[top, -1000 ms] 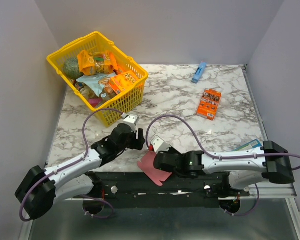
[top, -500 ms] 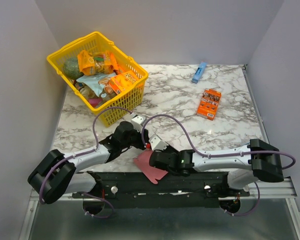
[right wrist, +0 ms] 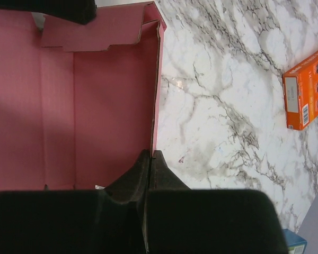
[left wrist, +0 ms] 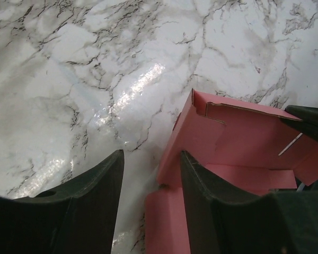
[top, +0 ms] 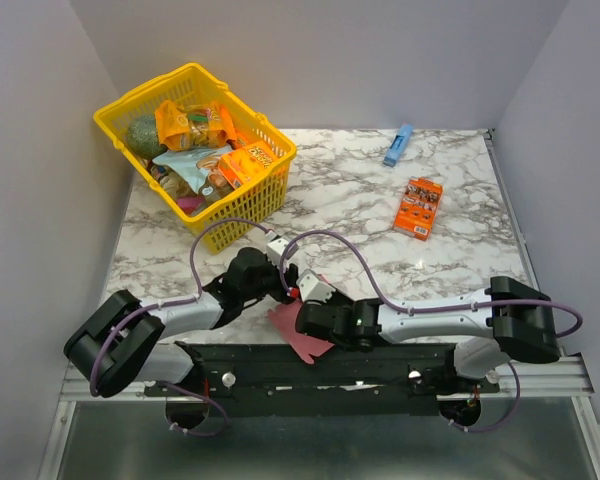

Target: Fold the paper box

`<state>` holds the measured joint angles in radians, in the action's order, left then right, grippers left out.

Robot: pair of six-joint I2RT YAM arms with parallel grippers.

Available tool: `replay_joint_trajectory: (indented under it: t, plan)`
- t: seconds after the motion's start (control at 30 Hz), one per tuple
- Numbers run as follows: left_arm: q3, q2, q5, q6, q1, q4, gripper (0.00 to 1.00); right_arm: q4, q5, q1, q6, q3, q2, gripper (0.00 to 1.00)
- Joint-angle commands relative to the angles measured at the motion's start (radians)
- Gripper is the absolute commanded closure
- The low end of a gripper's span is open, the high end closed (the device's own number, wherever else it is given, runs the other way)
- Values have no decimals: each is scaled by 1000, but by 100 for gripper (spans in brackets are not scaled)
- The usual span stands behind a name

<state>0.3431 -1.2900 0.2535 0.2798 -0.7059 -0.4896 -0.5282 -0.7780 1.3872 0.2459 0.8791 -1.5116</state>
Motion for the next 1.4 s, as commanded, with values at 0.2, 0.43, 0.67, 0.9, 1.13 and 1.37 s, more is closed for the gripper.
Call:
replay_joint_trajectory:
  t: [0.2, 0.43, 0.67, 0.9, 1.13, 1.37]
  plan:
    - [17, -29, 116, -33, 0, -109, 47, -10, 39, 7, -13, 18, -42, 96]
    - [8, -5, 44, -31, 0, -92, 50, -21, -71, 4, -85, 23, -53, 96]
    - [7, 4, -26, -30, 0, -92, 51, 17, -156, -27, -200, 9, -61, 96]
    - [25, -55, -11, -48, 2, -156, 51, 181, -194, -47, -388, -35, -42, 98]
    - [50, -92, -40, -57, 0, -159, 52, 286, -193, -53, -470, -60, -94, 99]
    - [22, -58, -63, -36, 0, -139, 55, 284, -221, -19, -465, -78, -94, 99]
